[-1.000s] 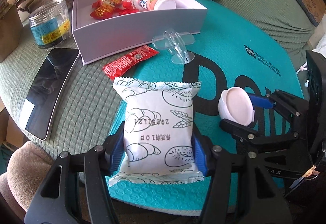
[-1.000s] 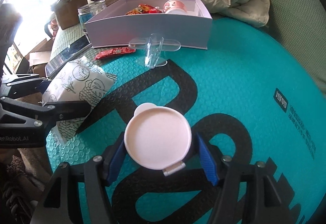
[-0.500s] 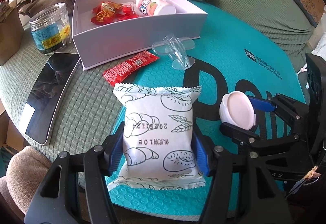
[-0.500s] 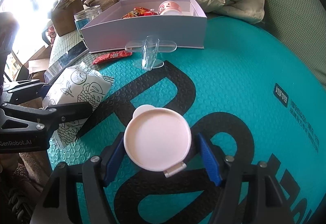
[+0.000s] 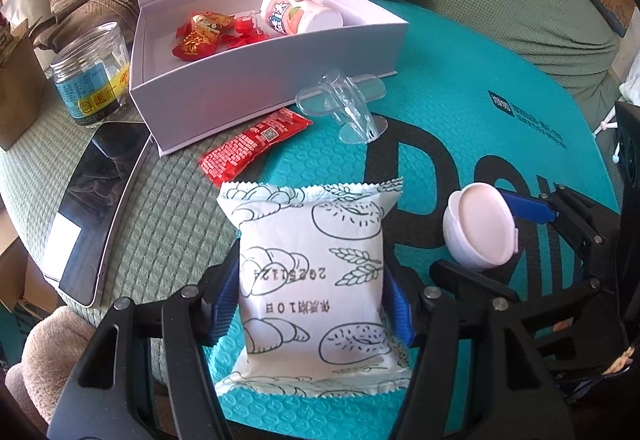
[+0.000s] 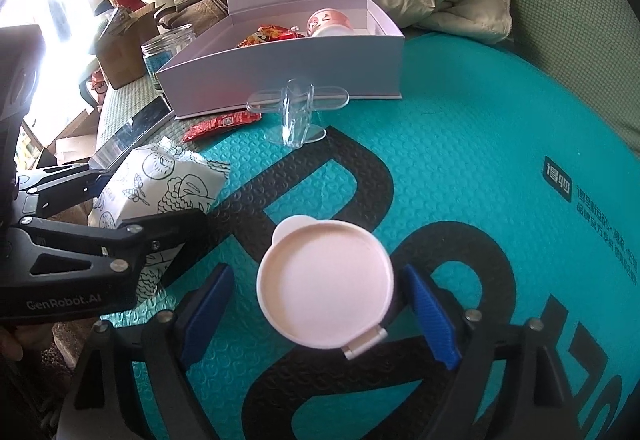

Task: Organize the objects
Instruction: 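Grasp the pink round lid with the right gripper while the left grasps the white bread packet, then hold the pink lid and white bread packet raised above the mat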

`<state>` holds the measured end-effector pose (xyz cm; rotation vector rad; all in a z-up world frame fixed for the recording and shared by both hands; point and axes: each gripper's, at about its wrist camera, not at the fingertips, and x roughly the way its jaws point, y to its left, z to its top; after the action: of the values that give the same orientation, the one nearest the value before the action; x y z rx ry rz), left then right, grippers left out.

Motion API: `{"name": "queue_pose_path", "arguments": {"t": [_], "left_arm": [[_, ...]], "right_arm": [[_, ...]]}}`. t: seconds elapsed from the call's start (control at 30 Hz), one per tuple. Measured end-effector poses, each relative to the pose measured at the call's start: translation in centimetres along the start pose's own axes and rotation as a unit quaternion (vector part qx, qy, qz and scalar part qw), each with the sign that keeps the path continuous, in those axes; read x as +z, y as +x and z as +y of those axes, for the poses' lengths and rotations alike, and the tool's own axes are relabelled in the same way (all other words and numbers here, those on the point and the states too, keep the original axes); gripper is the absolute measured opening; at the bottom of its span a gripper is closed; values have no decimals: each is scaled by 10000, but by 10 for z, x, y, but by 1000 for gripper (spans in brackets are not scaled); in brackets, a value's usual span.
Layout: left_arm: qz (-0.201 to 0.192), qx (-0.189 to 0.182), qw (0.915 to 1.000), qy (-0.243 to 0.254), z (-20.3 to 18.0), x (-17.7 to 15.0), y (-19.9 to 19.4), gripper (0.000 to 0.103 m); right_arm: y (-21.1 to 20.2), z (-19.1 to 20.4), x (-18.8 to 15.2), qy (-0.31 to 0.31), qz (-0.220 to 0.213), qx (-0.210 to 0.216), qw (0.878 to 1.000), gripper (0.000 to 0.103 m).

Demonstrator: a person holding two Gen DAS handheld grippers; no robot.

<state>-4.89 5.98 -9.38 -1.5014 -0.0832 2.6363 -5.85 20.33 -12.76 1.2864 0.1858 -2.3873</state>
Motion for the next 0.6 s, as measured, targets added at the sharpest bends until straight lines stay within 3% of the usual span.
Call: {"name": "queue_pose_path", "arguments": {"t": [0.37, 0.4, 0.43, 0.47, 0.6], "left_arm": [[-67, 65, 9999, 48, 2, 3, 8, 67], [-87, 70, 9999, 32, 2, 3, 8, 67], [-119, 87, 9999, 4, 3, 2, 7, 62], [-156, 132, 9998, -50, 5, 2, 5, 59], [-235, 52, 9994, -233, 12, 1, 0, 52]], "right_arm": [[3, 5, 0, 34, -54, -162, 9998, 92], [2, 5, 1, 49, -47, -256, 9997, 86], [0, 5, 1, 70, -91, -375, 9992, 70], [-1, 3, 2, 117, -112, -371, 9992, 62], [-1, -3, 4, 255, -65, -246, 9994, 59]]}}
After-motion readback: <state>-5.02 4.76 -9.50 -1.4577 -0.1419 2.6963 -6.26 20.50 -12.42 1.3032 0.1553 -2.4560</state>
